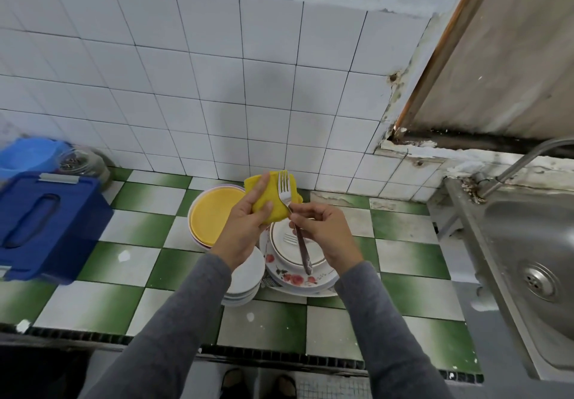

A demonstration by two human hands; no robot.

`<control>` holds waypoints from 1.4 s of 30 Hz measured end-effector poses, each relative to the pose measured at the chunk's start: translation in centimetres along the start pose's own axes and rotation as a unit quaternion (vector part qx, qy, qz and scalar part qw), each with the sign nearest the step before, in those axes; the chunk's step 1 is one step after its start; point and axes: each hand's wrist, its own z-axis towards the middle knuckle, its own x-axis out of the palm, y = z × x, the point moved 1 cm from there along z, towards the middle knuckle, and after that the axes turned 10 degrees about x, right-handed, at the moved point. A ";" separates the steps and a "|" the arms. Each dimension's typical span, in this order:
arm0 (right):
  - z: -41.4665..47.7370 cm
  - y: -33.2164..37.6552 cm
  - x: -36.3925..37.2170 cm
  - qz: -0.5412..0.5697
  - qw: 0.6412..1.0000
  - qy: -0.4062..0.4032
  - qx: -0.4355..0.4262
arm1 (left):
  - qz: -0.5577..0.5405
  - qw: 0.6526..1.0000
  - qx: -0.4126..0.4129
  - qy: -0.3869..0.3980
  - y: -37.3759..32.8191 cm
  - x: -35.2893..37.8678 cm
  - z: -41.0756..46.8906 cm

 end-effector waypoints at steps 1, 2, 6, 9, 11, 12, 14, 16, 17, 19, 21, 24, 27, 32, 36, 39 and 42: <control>-0.1 -0.1 0.2 -0.003 1.000 -0.004 0.000 | -0.002 1.000 0.000 -0.001 -0.2 -0.2 0.3; -0.3 -0.1 0.4 -0.005 1.000 -0.009 -0.001 | -0.003 1.000 0.001 0.000 -0.5 -0.4 0.4; -0.5 -0.1 1.5 -0.010 0.999 -0.030 -0.012 | 0.024 1.000 0.011 0.004 -0.7 -0.8 0.4; -0.1 0.1 2.1 -0.005 0.999 -0.042 -0.022 | 0.031 0.999 0.012 0.006 -0.5 -1.1 0.3; -0.1 0.1 2.3 -0.002 0.999 -0.042 -0.024 | 0.033 0.999 0.012 0.009 -0.8 -1.4 0.7; -0.2 -0.1 2.4 -0.002 0.999 -0.040 -0.021 | 0.033 0.999 0.014 0.008 -1.0 -1.7 0.9; -0.3 -0.4 2.6 -0.008 0.999 -0.033 -0.013 | 0.037 0.999 0.017 0.003 -1.3 -2.3 1.2; -0.3 -0.5 2.7 -0.024 0.999 -0.036 -0.011 | 0.054 0.998 0.022 0.005 -1.1 -2.5 1.2; -0.1 -0.4 2.8 -0.031 0.999 -0.041 -0.014 | 0.065 0.998 0.023 0.012 -0.9 -2.5 1.1; 0.3 -0.1 2.9 -0.025 0.998 -0.050 -0.021 | 0.078 0.996 0.026 0.028 -0.3 -2.4 0.7; 0.6 0.2 3.0 -0.006 0.998 -0.050 -0.026 | 0.080 0.996 0.026 0.035 -0.1 -2.2 0.5; 0.5 0.0 3.0 -0.014 0.999 -0.047 -0.022 | 0.072 0.997 0.024 0.017 -0.5 -2.4 1.0; 0.1 -0.3 2.9 -0.033 0.999 -0.039 -0.008 | 0.067 0.997 0.028 -0.002 -1.1 -2.9 1.7; 0.6 0.7 3.3 0.006 0.999 -0.042 -0.023 | 0.076 0.996 0.027 0.037 -0.5 -2.2 1.1; 1.0 0.9 3.1 0.006 0.998 -0.051 -0.036 | 0.080 0.995 0.030 0.052 -0.9 -2.1 1.5; 0.8 0.6 3.2 -0.010 0.999 -0.043 -0.030 | 0.060 0.997 0.037 0.024 -1.4 -2.7 2.1; 1.0 0.8 3.5 -0.012 0.998 -0.046 -0.033 | 0.071 0.996 0.044 0.032 -1.5 -2.8 2.0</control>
